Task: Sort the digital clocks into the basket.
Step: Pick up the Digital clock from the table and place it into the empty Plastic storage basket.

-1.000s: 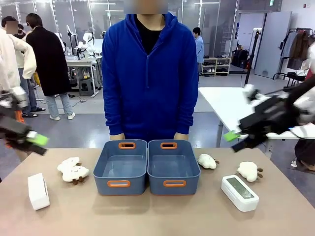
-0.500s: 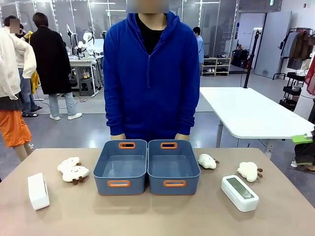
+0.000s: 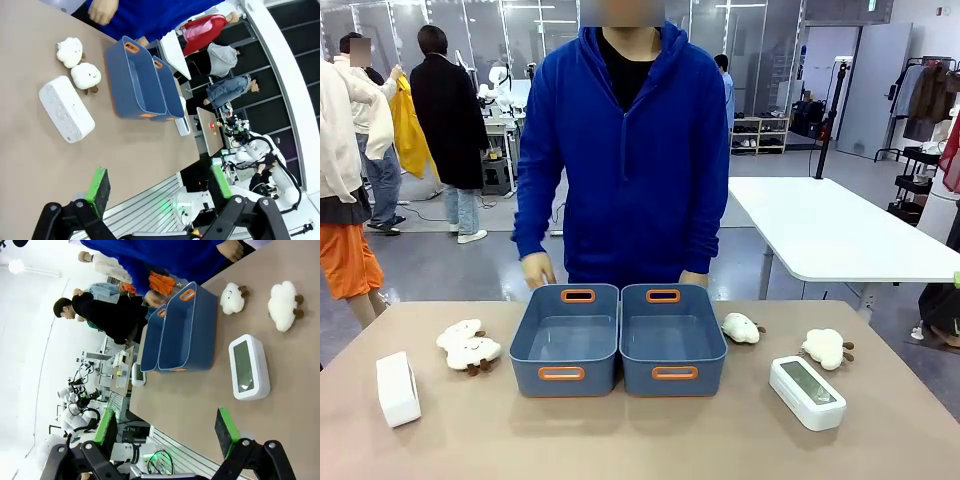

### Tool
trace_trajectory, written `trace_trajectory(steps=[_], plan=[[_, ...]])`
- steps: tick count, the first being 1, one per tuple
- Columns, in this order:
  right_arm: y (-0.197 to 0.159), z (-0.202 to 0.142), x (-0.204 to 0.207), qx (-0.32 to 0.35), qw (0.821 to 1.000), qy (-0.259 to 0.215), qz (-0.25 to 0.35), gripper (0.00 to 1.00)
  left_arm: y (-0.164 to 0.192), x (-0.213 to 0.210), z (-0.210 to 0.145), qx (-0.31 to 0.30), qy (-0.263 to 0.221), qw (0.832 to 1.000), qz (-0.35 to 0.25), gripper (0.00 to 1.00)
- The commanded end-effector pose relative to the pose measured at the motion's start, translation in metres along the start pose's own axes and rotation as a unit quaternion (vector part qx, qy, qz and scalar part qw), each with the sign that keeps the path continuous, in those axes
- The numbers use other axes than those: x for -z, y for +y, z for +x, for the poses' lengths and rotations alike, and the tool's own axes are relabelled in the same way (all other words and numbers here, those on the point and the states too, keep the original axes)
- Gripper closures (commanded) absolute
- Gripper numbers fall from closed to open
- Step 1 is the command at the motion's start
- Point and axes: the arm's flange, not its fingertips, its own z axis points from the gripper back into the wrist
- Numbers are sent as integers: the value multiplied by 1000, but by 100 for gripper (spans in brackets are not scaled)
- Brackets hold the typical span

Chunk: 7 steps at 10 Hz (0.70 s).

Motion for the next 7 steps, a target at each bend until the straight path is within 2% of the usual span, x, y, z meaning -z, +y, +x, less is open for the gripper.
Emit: trace_trajectory(steps=[1,7], plan=[[1,-2,-3,-1,1000,4,-3,0,1,2,-1,2,7,1000,-2,0],[1,-2,-3,-1,1000,4,-3,0,1,2,-1,2,7,1000,-2,0]])
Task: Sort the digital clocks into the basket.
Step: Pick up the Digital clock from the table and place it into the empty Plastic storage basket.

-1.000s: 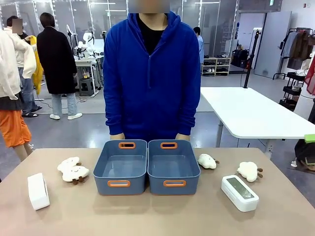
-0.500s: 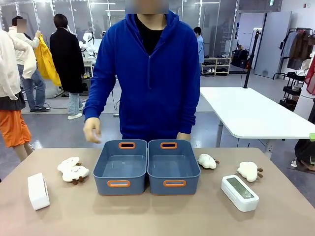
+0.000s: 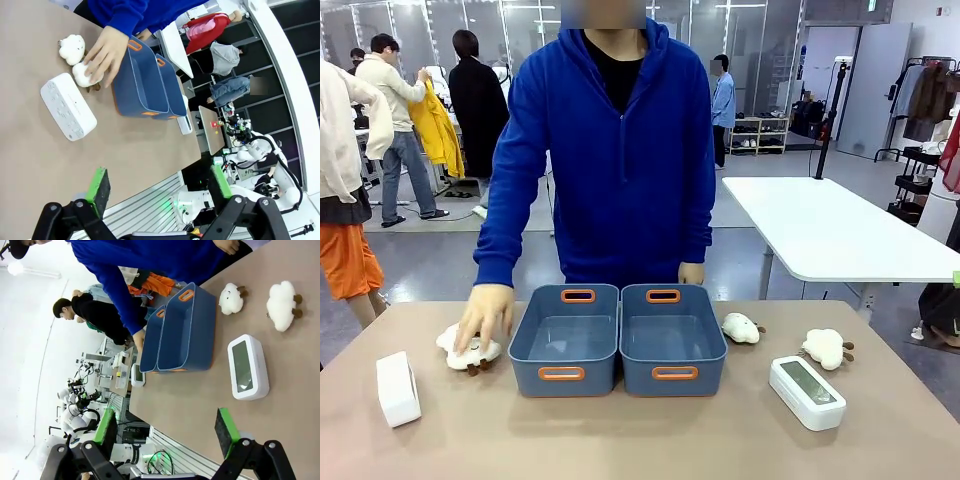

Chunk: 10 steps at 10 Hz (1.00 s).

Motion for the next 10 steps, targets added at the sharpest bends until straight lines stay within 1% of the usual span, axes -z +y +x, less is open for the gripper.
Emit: trace_trajectory(steps=[1,6,8,10], plan=[[2,-1,-1,-3,1000,5,0,0,0,-1,-1,5,2,1000,-7,0],[1,0,1,0,1000,2,0,0,0,-1,-1,5,2,1000,-7,0],[7,3,-3,-19,999,15,-43,0,0,-1,-1,5,2,1000,-7,0],[8,6,-5,-28,998,18,-60,0,0,-1,-1,5,2,1000,-7,0]])
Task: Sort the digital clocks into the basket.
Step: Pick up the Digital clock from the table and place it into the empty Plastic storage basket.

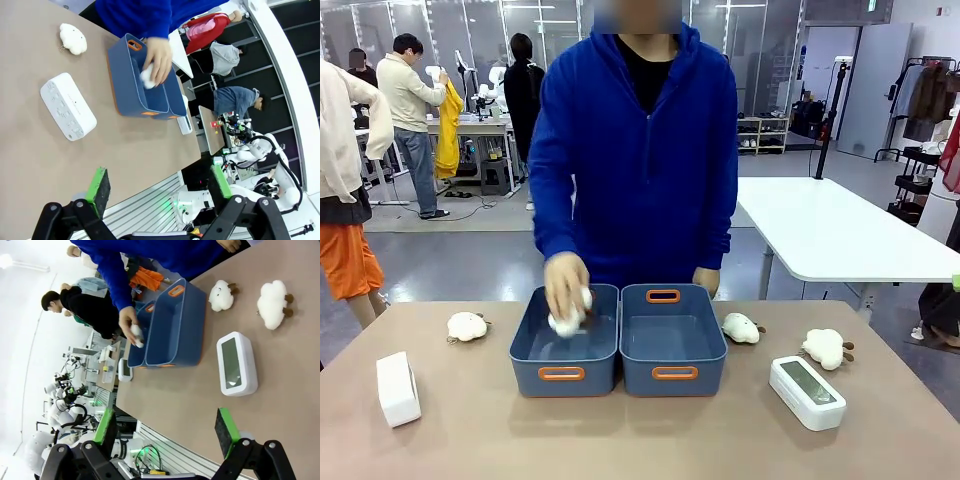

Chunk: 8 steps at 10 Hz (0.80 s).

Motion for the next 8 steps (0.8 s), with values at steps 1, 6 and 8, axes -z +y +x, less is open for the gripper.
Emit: trace_trajectory(steps=[1,6,8], plan=[[4,1,-1,-11,999,2,-31,0,0,-1,-1,5,2,1000,-7,0],[57,12,75,-104,965,54,-234,0,0,-1,-1,5,2,1000,-7,0],[65,11,138,-145,925,98,-339,0,0,-1,-1,5,2,1000,-7,0]])
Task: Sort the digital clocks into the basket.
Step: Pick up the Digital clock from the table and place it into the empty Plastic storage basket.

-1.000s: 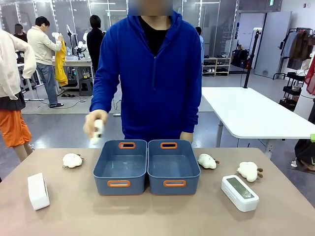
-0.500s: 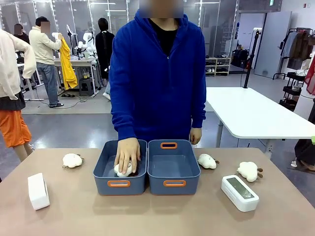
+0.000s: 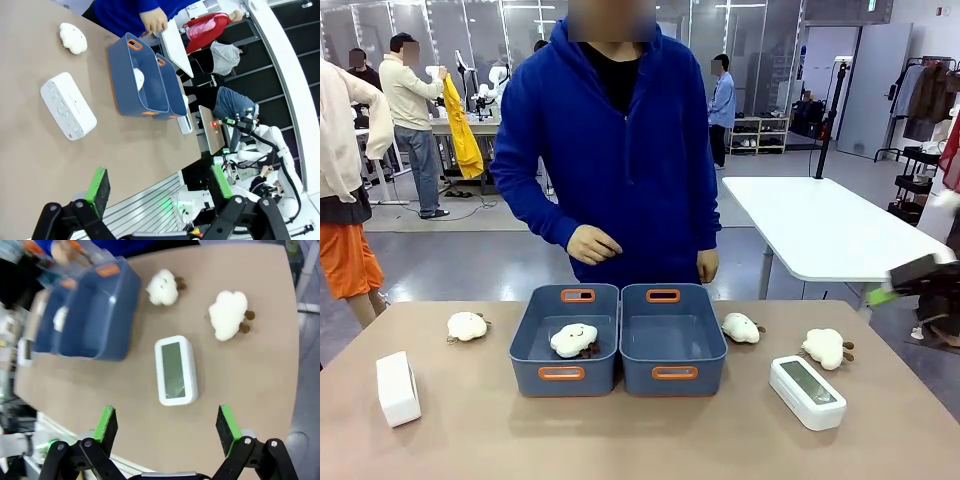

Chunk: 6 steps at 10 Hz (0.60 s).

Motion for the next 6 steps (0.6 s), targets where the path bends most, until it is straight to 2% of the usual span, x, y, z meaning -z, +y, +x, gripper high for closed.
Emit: trace_trajectory(steps=[1,3,6], plan=[[24,3,44,-20,994,62,-93,0,0,-2,-1,5,1,1000,-8,0],[42,9,83,-50,985,95,-134,0,0,-2,-1,5,1,1000,-8,0],[48,1,130,-55,977,149,-144,0,0,-2,-1,5,1,1000,-8,0]])
